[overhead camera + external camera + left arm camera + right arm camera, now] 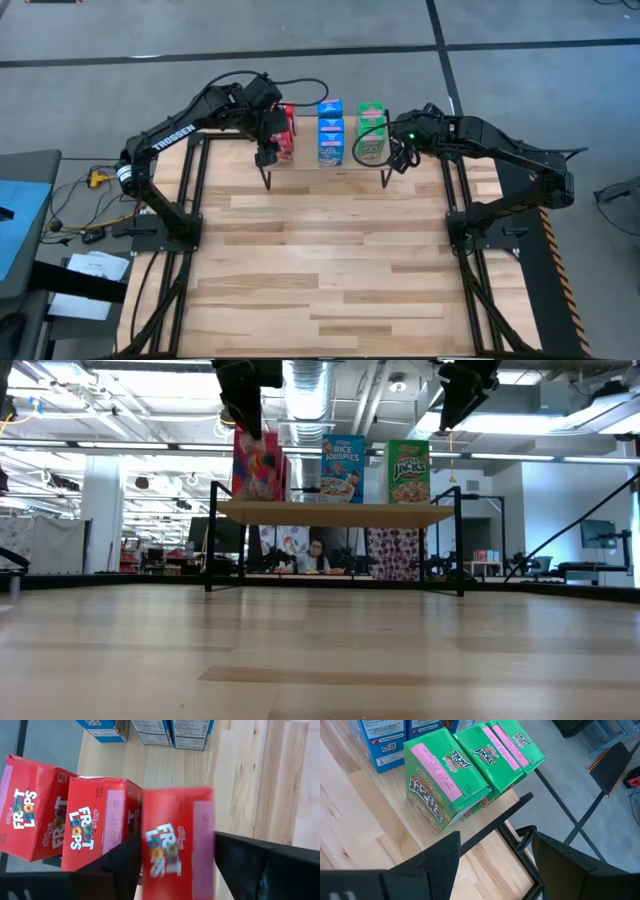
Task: Stack cereal on shelf
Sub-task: Put the red cereal box on the shelf aligned with the other red cereal box
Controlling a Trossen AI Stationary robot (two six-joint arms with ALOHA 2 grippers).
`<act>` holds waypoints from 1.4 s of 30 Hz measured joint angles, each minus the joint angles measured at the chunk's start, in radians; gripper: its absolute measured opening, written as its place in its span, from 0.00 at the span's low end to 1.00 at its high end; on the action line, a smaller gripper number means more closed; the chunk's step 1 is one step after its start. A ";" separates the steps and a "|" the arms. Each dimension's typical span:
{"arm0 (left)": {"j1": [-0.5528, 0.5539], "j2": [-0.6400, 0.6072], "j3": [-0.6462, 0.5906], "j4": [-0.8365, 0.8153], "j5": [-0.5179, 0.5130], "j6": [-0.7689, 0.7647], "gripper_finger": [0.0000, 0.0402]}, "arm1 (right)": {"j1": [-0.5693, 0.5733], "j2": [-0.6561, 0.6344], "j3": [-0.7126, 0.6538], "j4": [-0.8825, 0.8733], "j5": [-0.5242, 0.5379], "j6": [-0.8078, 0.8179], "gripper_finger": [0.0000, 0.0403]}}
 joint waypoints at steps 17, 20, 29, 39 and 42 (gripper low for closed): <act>-0.001 0.000 0.001 0.001 -0.051 -0.057 0.69 | 0.000 0.000 0.000 0.000 0.000 0.000 0.67; -0.004 0.000 0.001 0.001 -0.051 -0.062 0.69 | 0.000 0.000 0.000 0.000 0.000 0.000 0.67; -0.005 -0.003 0.001 0.000 -0.051 -0.087 0.69 | 0.000 0.000 0.000 0.000 0.000 0.000 0.67; -0.007 -0.003 0.001 0.000 -0.051 -0.077 0.69 | 0.000 0.000 0.000 0.000 0.000 0.000 0.67; -0.014 -0.003 0.001 0.000 -0.051 -0.075 0.69 | 0.000 0.000 0.000 0.000 0.000 0.000 0.67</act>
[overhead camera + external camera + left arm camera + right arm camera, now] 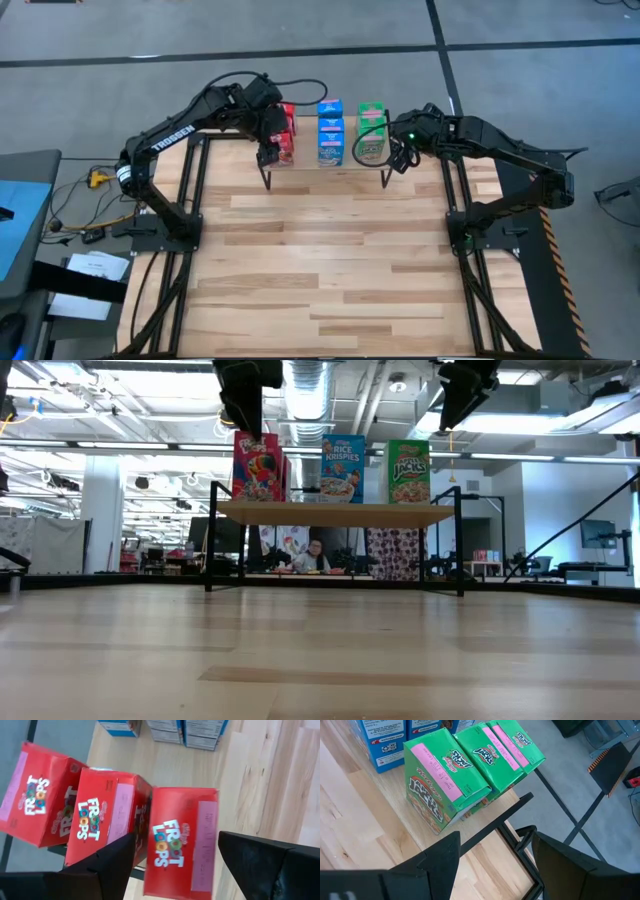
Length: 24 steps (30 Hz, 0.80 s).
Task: Stack cereal on shelf
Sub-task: Put the red cereal box on the shelf aligned with the other red cereal box
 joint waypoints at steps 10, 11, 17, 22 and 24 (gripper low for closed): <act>-0.015 0.000 0.000 0.000 -0.037 0.018 0.69 | 0.000 0.000 0.000 0.000 0.000 0.000 0.67; -0.015 0.000 0.000 0.000 -0.044 0.018 0.69 | 0.000 0.000 0.000 0.000 0.000 0.000 0.67; -0.015 0.000 0.000 0.000 -0.041 0.019 0.69 | 0.000 0.000 0.000 0.000 0.000 0.000 0.67; -0.015 -0.001 0.011 -0.004 -0.038 0.025 0.69 | 0.000 0.000 0.000 0.000 0.000 0.000 0.67; -0.019 -0.004 0.033 -0.003 -0.037 0.025 0.69 | 0.000 0.000 0.000 0.000 0.000 0.000 0.67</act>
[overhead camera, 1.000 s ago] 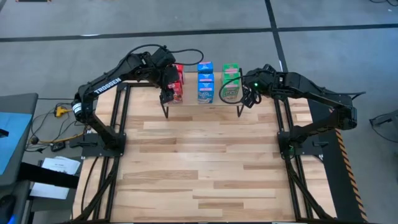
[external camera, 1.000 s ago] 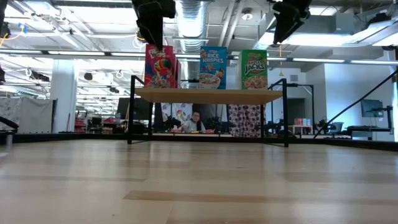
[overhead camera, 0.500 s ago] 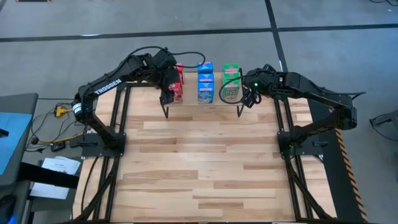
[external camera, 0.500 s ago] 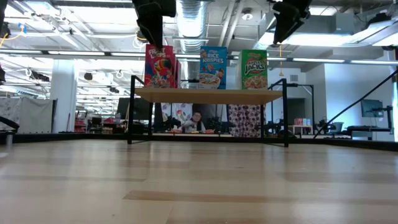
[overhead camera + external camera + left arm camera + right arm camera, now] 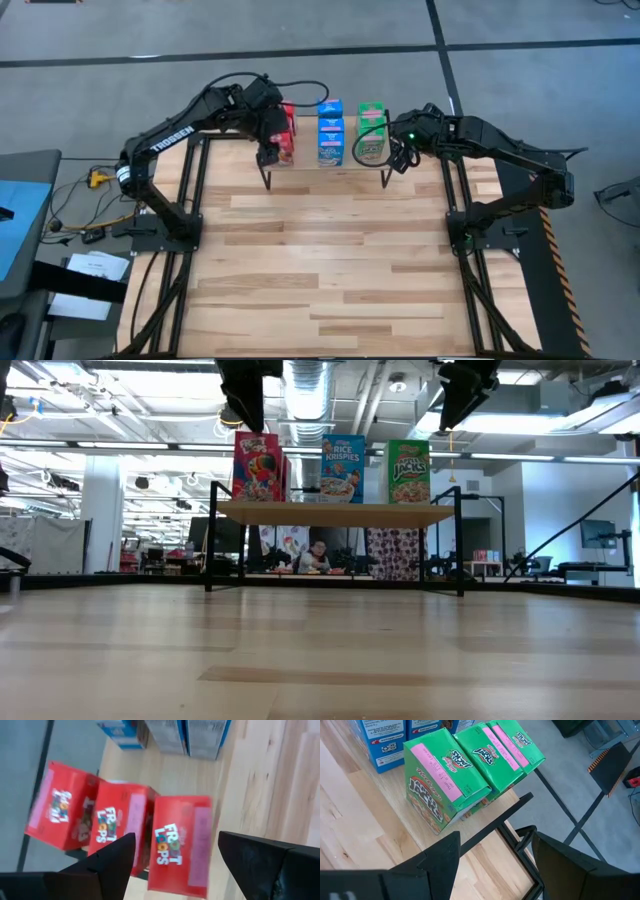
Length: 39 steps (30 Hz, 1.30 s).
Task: Stack cereal on shelf
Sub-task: Put the red cereal box on the shelf aligned with the other red cereal box
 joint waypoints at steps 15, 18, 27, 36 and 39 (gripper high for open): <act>-0.005 -0.003 0.190 -0.218 -0.067 -0.043 0.69 | 0.000 0.000 0.000 0.001 0.000 0.002 0.67; -0.005 -0.003 0.207 -0.322 -0.087 -0.094 0.69 | 0.000 0.000 0.000 0.001 0.000 0.002 0.67; 0.000 -0.002 0.110 -0.343 -0.148 -0.169 0.69 | 0.000 0.000 0.000 0.000 0.000 0.001 0.67; 0.037 -0.001 0.030 -0.257 -0.162 -0.161 0.69 | 0.000 0.000 0.000 0.000 0.000 -0.001 0.67; 0.048 -0.001 0.030 -0.221 -0.162 -0.160 0.69 | 0.000 0.000 0.000 0.000 0.000 -0.001 0.67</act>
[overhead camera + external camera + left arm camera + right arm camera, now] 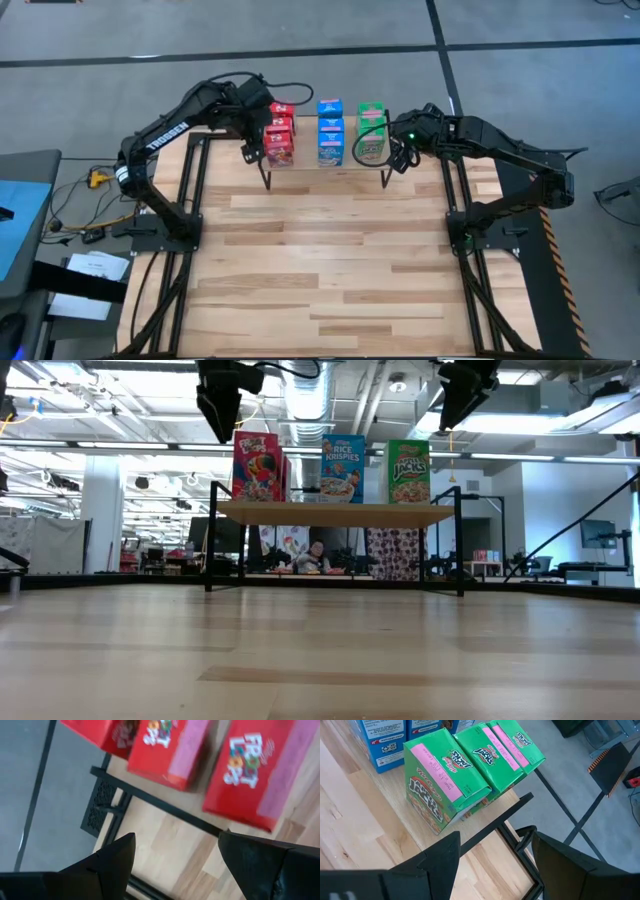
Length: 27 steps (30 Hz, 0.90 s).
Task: Stack cereal on shelf
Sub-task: Put the red cereal box on the shelf aligned with the other red cereal box
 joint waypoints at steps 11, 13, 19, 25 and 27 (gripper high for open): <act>0.019 0.008 0.000 0.055 0.038 0.035 0.69 | 0.000 0.000 0.000 0.000 0.000 0.000 0.67; 0.017 0.008 0.000 0.073 0.042 0.037 0.69 | 0.000 0.000 0.000 0.000 0.000 0.000 0.67; 0.017 0.008 0.000 0.082 0.028 0.050 0.69 | 0.000 0.000 0.000 0.000 0.000 0.000 0.67; 0.017 0.008 0.000 0.068 0.025 0.046 0.69 | 0.000 0.000 0.000 0.000 0.000 0.000 0.67; 0.017 0.008 0.000 0.053 0.024 0.046 0.69 | 0.000 0.000 0.000 0.000 0.000 0.000 0.67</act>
